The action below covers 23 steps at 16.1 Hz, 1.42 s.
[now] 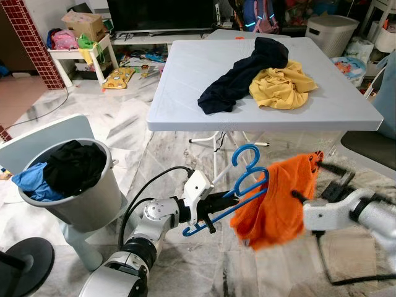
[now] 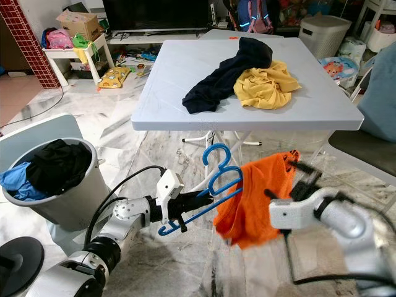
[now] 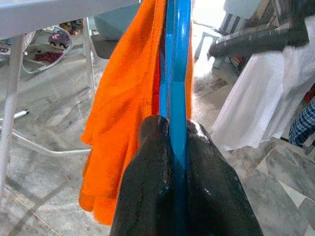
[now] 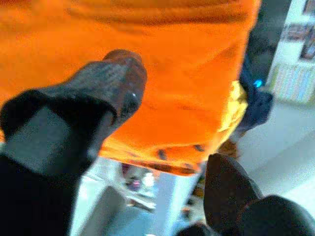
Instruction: Hang hanger
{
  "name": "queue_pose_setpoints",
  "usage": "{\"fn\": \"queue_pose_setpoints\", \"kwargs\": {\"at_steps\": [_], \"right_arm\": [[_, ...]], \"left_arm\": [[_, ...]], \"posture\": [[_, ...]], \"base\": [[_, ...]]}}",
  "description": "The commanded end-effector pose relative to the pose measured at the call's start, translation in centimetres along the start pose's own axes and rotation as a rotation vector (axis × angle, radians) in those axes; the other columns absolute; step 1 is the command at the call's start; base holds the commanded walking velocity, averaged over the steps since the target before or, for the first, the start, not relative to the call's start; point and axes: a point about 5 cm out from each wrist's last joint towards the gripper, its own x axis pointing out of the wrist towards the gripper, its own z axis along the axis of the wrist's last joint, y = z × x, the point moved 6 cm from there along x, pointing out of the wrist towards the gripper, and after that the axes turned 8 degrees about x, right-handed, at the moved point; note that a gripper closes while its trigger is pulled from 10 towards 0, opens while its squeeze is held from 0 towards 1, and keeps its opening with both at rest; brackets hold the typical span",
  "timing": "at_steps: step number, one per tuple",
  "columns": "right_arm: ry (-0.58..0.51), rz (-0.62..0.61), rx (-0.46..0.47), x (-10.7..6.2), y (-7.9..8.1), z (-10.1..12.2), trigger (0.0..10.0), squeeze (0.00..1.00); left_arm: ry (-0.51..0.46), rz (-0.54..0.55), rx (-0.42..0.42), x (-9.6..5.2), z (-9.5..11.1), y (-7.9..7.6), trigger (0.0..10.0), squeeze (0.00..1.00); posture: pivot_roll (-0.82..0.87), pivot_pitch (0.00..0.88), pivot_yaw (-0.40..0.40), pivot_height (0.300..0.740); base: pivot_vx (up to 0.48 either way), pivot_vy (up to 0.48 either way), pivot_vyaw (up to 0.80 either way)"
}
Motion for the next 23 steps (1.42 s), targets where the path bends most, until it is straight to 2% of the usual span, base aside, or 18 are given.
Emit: {"fn": "queue_pose_setpoints", "kwargs": {"at_steps": [1, 2, 3, 4, 5, 8, 11, 12, 13, 14, 20, 23], "right_arm": [[-0.012, -0.015, 0.033, 0.0, 0.2, 0.4, 10.0, 1.0], [-0.004, -0.021, 0.085, 0.1, 0.9, 0.2, 10.0, 1.0], [-0.001, -0.034, 0.217, 0.4, 2.2, 0.0, 10.0, 0.62], [-0.001, -0.037, 0.237, 0.5, 2.4, 0.0, 10.0, 0.62], [0.011, -0.05, 0.292, 0.8, 3.2, -0.2, 10.0, 0.0], [0.0, -0.097, 0.413, 1.5, 4.1, 0.0, 10.0, 0.0], [-0.016, -0.186, 0.518, 2.1, 3.4, 0.2, 10.0, 0.0], [-0.023, -0.222, 0.546, 2.4, 3.1, 0.2, 8.5, 0.0], [-0.026, -0.237, 0.552, 2.6, 3.0, 0.2, 3.9, 0.0], [-0.036, -0.281, 0.562, 2.6, 2.3, 0.1, 0.0, 0.0], [-0.041, -0.369, 0.567, 1.8, -0.1, -0.8, 0.0, 0.0], [-0.05, -0.354, 0.558, 1.4, -0.3, -0.9, 0.0, 0.0]], "left_arm": [[-0.036, 0.018, 0.033, 0.3, 1.5, 0.9, 0.0, 0.0], [-0.038, 0.019, 0.034, 0.3, 1.5, 0.9, 0.0, 0.0], [-0.04, 0.018, 0.036, 0.4, 1.6, 0.9, 0.0, 0.0], [-0.04, 0.017, 0.036, 0.4, 1.6, 0.8, 0.0, 0.0], [-0.041, 0.011, 0.035, 0.5, 1.6, 0.7, 0.0, 0.0], [-0.05, -0.022, 0.04, 0.8, 1.8, 0.1, 0.0, 0.0], [-0.064, -0.041, 0.046, 1.1, 2.2, -0.2, 0.0, 0.0], [-0.069, -0.047, 0.045, 1.2, 2.3, -0.2, 0.0, 0.0], [-0.07, -0.051, 0.046, 1.1, 2.3, -0.3, 0.0, 0.0], [-0.073, -0.058, 0.049, 1.1, 2.4, -0.3, 0.0, 0.0], [-0.066, -0.069, 0.063, 1.1, 2.3, -0.5, 0.0, 0.0], [-0.058, -0.063, 0.074, 1.1, 2.2, -0.4, 0.0, 0.0]], "posture": [[-0.08, 0.0, 0.033, 0.74], [-0.09, 0.0, 0.033, 0.74], [-0.09, 0.0, 0.035, 0.74], [-0.09, 0.0, 0.035, 0.74], [-0.09, 0.0, 0.038, 0.74], [-0.09, 0.0, 0.042, 0.74], [-0.09, 0.0, 0.037, 0.74], [-0.08, 0.0, 0.039, 0.74], [-0.08, 0.0, 0.04, 0.74], [-0.08, 0.0, 0.04, 0.74], [-0.08, 0.0, 0.041, 0.74], [-0.09, 0.0, 0.043, 0.74]], "base": [[0.0, 0.0, 0.0], [0.0, 0.0, 0.0], [0.0, 0.0, 0.0], [0.0, 0.0, 0.0], [0.0, 0.0, 0.0], [0.0, 0.0, 0.0], [0.0, 0.0, 0.0], [0.0, 0.0, 0.0], [0.0, 0.0, 0.0], [0.0, 0.0, 0.0], [0.0, 0.0, 0.0], [0.0, 0.0, 0.0]]}}
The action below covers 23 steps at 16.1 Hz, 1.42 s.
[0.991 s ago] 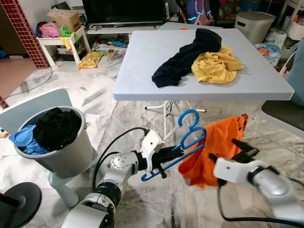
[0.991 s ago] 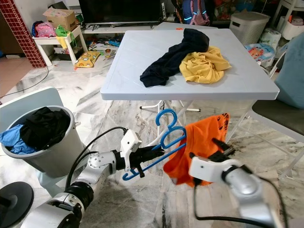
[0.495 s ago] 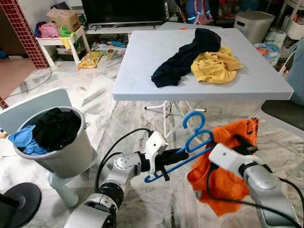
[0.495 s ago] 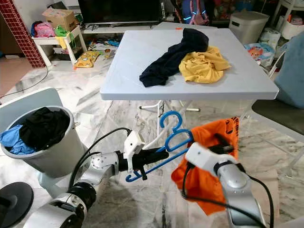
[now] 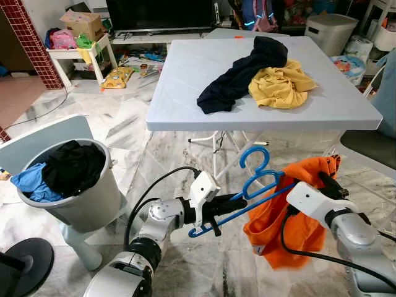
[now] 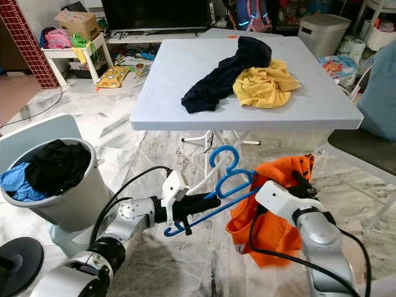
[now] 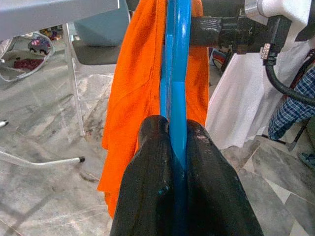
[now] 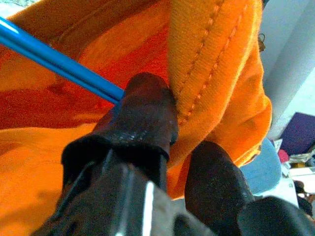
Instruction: Hang hanger
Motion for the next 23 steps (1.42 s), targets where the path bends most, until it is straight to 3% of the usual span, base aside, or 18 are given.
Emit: {"fn": "queue_pose_setpoints", "kwargs": {"at_steps": [1, 11, 13, 16, 20, 23], "right_arm": [[-0.004, 0.022, -0.004, -0.1, 0.0, 0.1, 0.0, 0.0], [-0.005, 0.023, -0.001, -0.5, -1.0, 0.3, 0.0, 0.0], [-0.025, 0.006, 0.036, -0.6, -1.6, 0.9, 0.0, 0.0], [-0.072, -0.033, 0.094, -0.6, -2.7, 2.2, 0.0, 0.0], [-0.209, -0.256, 0.27, -0.3, -6.8, 5.8, 0.0, 0.0], [-0.232, -0.317, 0.286, 0.2, -7.5, 6.5, 0.0, 0.0]], "left_arm": [[-0.027, 0.01, 0.065, 0.2, 1.6, 0.9, 0.0, 0.0], [0.023, 0.016, 0.108, -0.3, 0.8, 1.1, 0.0, 0.0], [0.038, 0.015, 0.116, -0.6, 0.4, 1.1, 0.0, 0.0], [0.071, 0.008, 0.139, -1.2, -0.2, 1.1, 0.0, 0.0], [0.12, -0.043, 0.18, -2.4, -1.6, 0.4, 0.0, 0.0], [0.108, -0.091, 0.196, -2.9, -1.6, -0.2, 0.0, 0.0]], "posture": [[-0.09, 0.0, 0.042, 0.74], [-0.09, 0.0, 0.042, 0.74], [-0.09, 0.0, 0.041, 0.74], [-0.08, 0.0, 0.04, 0.74], [-0.08, 0.0, 0.037, 0.74], [-0.07, 0.0, 0.035, 0.74]], "base": [[0.0, 0.0, 0.0], [0.0, 0.0, 0.0], [0.0, 0.0, 0.0], [0.0, 0.0, 0.0], [0.0, 0.0, 0.0], [0.0, 0.0, 0.0]]}}
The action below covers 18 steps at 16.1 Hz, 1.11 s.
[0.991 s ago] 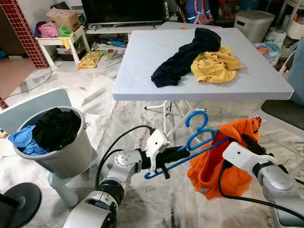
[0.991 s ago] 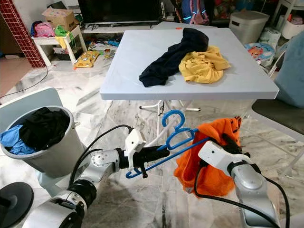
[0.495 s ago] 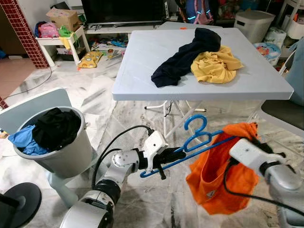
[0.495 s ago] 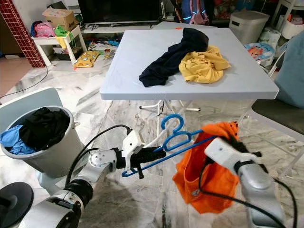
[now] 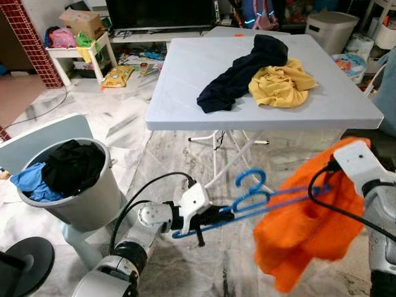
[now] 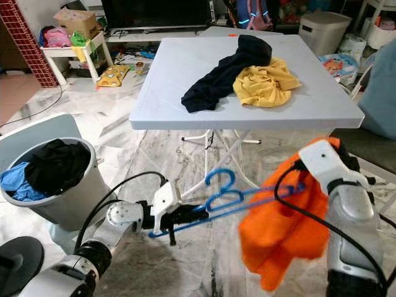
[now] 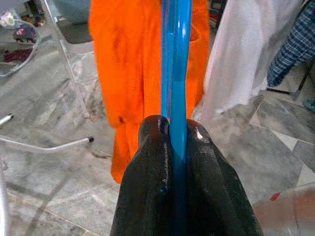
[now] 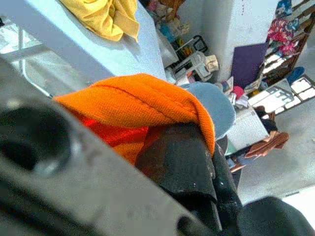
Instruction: Hang hanger
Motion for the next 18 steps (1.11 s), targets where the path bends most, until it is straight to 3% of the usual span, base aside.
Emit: {"fn": "queue_pose_setpoints", "kwargs": {"at_steps": [1, 3, 7, 8, 9, 11, 12, 13, 14, 15, 16, 18], "right_arm": [[-0.005, -0.053, -0.001, 0.4, -0.6, 0.1, 0.0, 0.0], [0.012, -0.142, -0.013, 0.7, -1.9, -0.3, 0.0, 0.0], [0.129, -0.239, -0.001, 0.0, -3.7, -3.7, 0.0, 0.0], [0.167, -0.307, 0.001, -1.2, -5.4, -5.4, 0.0, 0.0], [0.171, -0.335, 0.0, -1.7, -6.1, -5.7, 0.0, 0.0], [0.137, -0.392, 0.024, -3.1, -7.8, -5.7, 0.0, 0.0], [0.108, -0.377, 0.08, -3.5, -7.8, -5.5, 0.0, 0.0], [0.072, -0.29, 0.108, -3.6, -6.2, -5.0, 0.0, 0.0], [0.036, -0.206, 0.142, -3.9, -4.4, -4.4, 0.0, 0.0], [0.0, -0.124, 0.207, -4.5, -2.5, -3.9, 0.0, 0.0], [-0.017, -0.074, 0.258, -5.2, -1.1, -3.7, 0.0, 0.0], [-0.008, -0.015, 0.336, -6.4, 1.0, -4.4, 0.0, 0.0]], "left_arm": [[-0.007, -0.012, 0.063, -0.6, 0.4, 0.2, 0.0, 0.0], [0.001, -0.002, 0.082, -1.6, 0.0, 0.2, 0.0, 0.0], [-0.092, 0.063, 0.014, -1.9, 1.1, 1.0, 0.0, 0.0], [-0.165, 0.137, -0.041, -2.2, 2.2, 1.8, 0.0, 0.0], [-0.184, 0.157, -0.055, -2.4, 2.4, 1.9, 0.0, 0.0], [-0.154, 0.216, -0.075, -3.6, 1.3, 1.9, 0.0, 0.0], [-0.125, 0.295, -0.104, -4.2, 0.4, 2.6, 0.0, 0.0], [-0.084, 0.41, -0.13, -4.9, -0.4, 3.9, 2.0, 0.0], [-0.038, 0.518, -0.131, -5.3, -0.9, 5.1, 4.9, 0.0], [0.005, 0.601, -0.13, -5.4, -1.2, 6.0, 9.3, 0.0], [0.061, 0.706, -0.128, -5.8, -1.6, 7.2, 10.0, 0.0], [0.065, 0.853, -0.149, -6.6, -1.3, 8.8, 10.0, 0.0]], "posture": [[-0.07, 0.0, 0.032, 0.74], [-0.06, 0.0, 0.026, 0.74], [-0.05, 0.0, 0.018, 0.74], [-0.04, 0.0, 0.023, 0.74], [-0.05, 0.0, 0.023, 0.74], [-0.04, 0.0, 0.018, 0.74], [-0.04, 0.0, 0.018, 0.74], [-0.04, 0.0, 0.02, 0.74], [-0.04, 0.0, 0.022, 0.74], [-0.04, 0.0, 0.022, 0.74], [-0.03, 0.0, 0.025, 0.74], [0.0, 0.0, 0.01, 0.74]], "base": [[0.0, 0.0, 0.0], [0.0, 0.0, 0.0], [0.0, 0.0, 0.0], [0.0, 0.0, 0.0], [0.0, 0.0, 0.0], [0.0, 0.0, 0.0], [0.0, 0.0, 0.0], [0.0, 0.0, 0.0], [0.0, 0.0, 0.0], [0.0, 0.0, 0.0], [0.0, 0.0, 0.0], [0.0, 0.0, 0.0]]}}
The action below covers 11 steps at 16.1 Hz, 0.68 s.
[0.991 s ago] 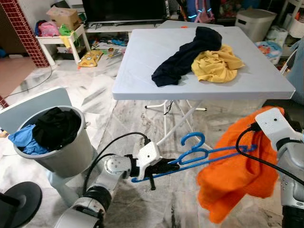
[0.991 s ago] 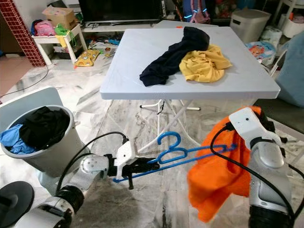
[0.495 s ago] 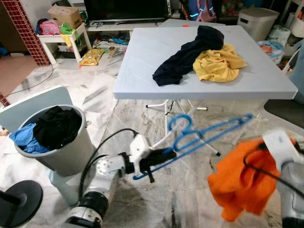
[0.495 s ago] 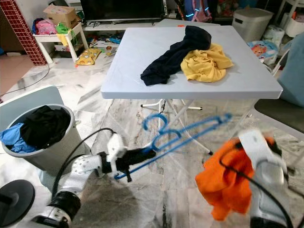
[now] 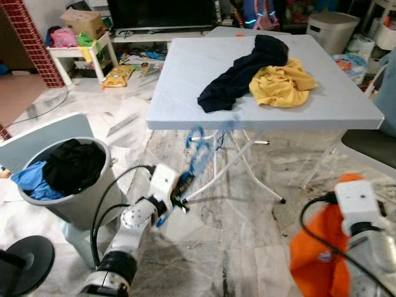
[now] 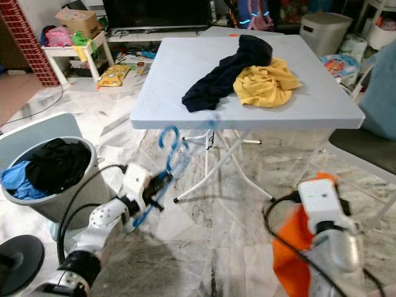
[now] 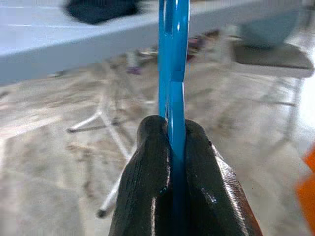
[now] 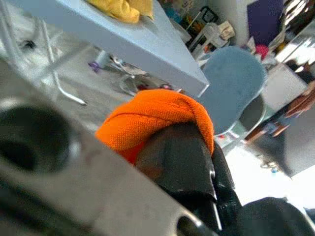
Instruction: Hang hanger
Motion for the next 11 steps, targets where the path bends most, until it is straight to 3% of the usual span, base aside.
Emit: {"fn": "queue_pose_setpoints", "kwargs": {"at_steps": [1, 5, 11], "right_arm": [[-0.007, 0.048, 0.05, -0.6, 1.3, -0.1, 0.0, 0.0], [-0.007, 0.077, 0.104, -1.3, 3.4, -1.3, 0.0, 0.0], [-0.056, 0.139, 0.101, -0.4, 5.7, -0.1, 0.0, 0.0]], "left_arm": [[0.012, 0.1, -0.002, 0.3, 0.4, 1.5, 10.0, 0.0], [-0.035, 0.117, -0.028, -0.1, 1.0, 1.8, 10.0, 0.0], [-0.026, 0.122, -0.044, 0.0, 0.9, 1.5, 10.0, 0.0]], "posture": [[0.01, 0.0, 0.003, 0.74], [0.06, 0.0, -0.004, 0.74], [0.07, 0.0, 0.002, 0.74]], "base": [[0.0, 0.0, 0.0], [0.0, 0.0, 0.0], [0.304, 0.0, 0.0]]}}
